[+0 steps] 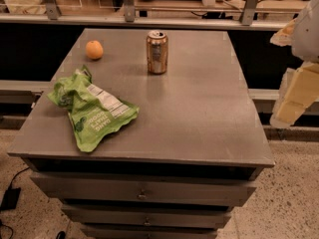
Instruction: Knock orange can over
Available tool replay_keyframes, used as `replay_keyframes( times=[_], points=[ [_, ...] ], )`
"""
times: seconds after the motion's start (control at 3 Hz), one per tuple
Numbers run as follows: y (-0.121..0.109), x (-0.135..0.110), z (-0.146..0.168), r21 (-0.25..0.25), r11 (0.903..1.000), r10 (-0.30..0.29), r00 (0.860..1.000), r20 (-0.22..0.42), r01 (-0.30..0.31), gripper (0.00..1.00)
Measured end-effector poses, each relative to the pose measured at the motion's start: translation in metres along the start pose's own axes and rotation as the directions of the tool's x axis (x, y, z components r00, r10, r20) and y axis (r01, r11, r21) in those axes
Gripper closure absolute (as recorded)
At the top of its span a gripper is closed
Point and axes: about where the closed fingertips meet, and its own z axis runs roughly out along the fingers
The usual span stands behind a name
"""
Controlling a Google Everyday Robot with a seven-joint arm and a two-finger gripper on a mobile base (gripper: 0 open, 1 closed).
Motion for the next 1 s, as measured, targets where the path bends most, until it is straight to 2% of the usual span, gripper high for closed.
replay_keyframes(
  times=[0.33, 0.67, 1.0],
  points=[
    [0.000, 0.000, 0.000, 0.000, 1.0000, 0.000, 1.000, 0.000, 0.000, 0.00],
    [-0.014, -0.005, 0.007, 0.006, 1.0000, 0.006, 1.000, 0.022, -0.006, 0.00],
    [-0.045, -0.030, 0.020, 0.015, 0.9995, -0.027, 0.996, 0.080, 0.026, 0.00]
  ],
)
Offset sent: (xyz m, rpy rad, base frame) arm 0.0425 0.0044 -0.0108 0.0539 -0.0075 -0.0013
